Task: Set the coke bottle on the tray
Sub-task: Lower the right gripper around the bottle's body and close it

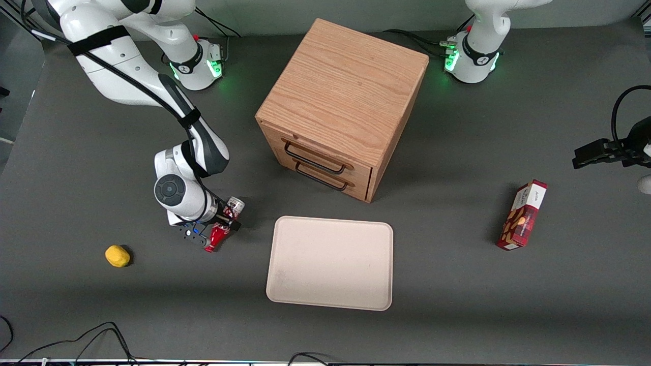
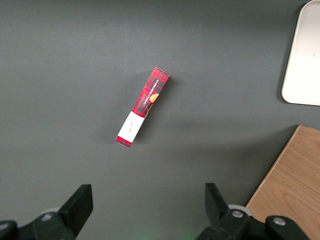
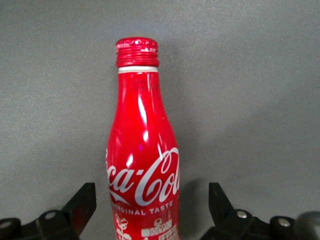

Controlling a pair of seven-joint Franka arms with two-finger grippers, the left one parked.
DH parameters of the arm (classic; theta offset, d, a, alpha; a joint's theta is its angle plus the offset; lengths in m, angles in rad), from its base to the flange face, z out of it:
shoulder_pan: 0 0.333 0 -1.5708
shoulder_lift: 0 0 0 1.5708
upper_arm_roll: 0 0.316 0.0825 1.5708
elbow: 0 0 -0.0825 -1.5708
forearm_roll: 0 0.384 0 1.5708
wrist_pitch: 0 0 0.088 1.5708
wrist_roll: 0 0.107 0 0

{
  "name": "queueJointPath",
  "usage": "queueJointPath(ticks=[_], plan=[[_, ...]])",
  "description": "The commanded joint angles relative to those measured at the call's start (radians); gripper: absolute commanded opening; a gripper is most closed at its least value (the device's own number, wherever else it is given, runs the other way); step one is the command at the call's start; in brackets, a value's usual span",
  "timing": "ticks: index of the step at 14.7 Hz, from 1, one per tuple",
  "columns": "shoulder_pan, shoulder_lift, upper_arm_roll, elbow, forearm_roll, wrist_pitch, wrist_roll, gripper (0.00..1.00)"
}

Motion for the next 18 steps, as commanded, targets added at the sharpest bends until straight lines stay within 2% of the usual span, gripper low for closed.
queueJointPath(ticks=[1,11,12,13,14,15,18], plan=[[0.004,0.018,-0.003,0.02,-0.028,0.012,0.039,1.0],[0.004,0.023,-0.004,0.02,-0.028,0.012,0.039,1.0],[0.004,0.023,-0.004,0.02,-0.028,0.012,0.039,0.9],[0.003,0.023,-0.004,0.018,-0.028,0.01,0.039,0.6],[0.003,0.022,-0.004,0.018,-0.028,0.01,0.039,0.05],[0.001,0.02,-0.004,0.018,-0.028,0.01,0.039,0.0],[-0.002,0.02,-0.004,0.018,-0.028,0.01,0.039,0.0]])
